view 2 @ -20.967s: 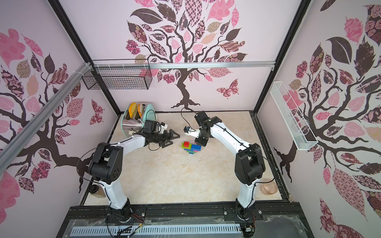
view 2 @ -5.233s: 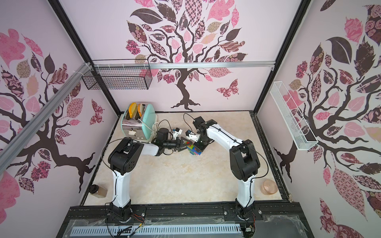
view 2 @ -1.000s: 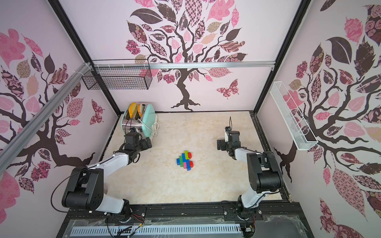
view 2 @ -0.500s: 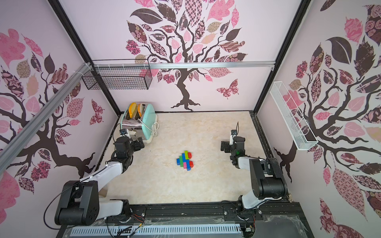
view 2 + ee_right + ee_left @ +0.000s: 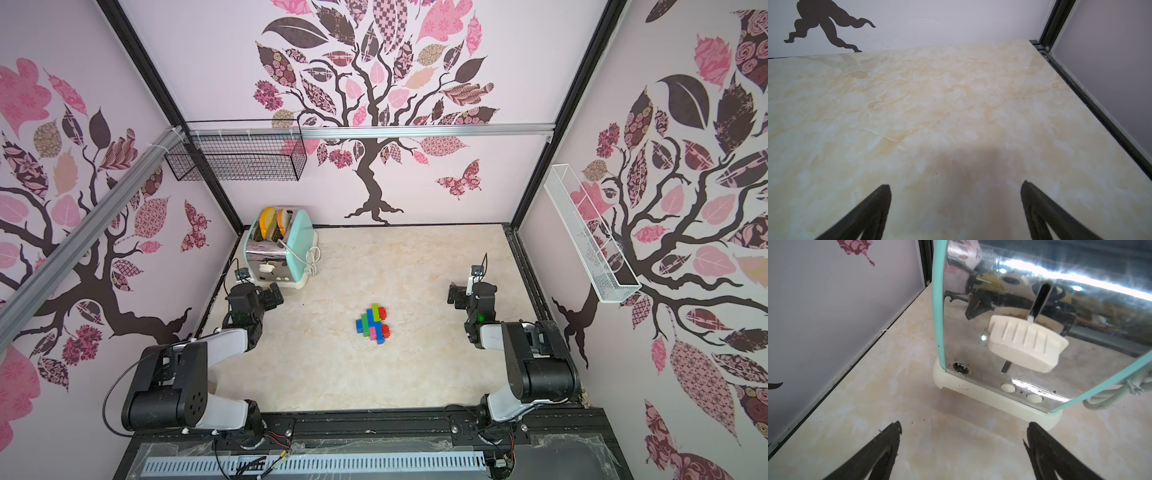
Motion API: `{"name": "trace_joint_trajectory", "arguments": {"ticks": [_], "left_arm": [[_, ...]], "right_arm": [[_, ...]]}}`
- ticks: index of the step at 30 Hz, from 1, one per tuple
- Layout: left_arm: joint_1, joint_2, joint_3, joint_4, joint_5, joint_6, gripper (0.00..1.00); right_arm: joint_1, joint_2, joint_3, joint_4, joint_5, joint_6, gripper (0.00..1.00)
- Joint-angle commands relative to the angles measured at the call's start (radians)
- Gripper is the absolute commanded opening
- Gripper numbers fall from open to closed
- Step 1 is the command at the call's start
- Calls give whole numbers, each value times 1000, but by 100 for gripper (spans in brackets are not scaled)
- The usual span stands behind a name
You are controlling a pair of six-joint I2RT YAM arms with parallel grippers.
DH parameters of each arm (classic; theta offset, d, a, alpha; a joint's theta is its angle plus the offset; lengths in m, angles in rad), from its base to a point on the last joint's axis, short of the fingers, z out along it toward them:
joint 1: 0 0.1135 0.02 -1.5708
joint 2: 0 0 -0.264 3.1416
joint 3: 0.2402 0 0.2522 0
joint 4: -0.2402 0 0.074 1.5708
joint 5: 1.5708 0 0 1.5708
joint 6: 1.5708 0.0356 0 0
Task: Assemble a heart with lego
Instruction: Reset both arms
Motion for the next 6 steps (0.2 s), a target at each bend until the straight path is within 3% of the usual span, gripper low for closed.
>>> {"name": "trace_joint_trajectory", "arguments": {"ticks": [1,5,6], "left_arm": [[30,2,-5,48,11,-7,97],[66,42,-49,200,32,-22,97],[67,34,-39,158,39,-21,97]], "right_arm": [[8,0,7,59,30,7,100],[11,-5,-11,84,39,5,100],[16,-6,-18,99,50,3,100]]}}
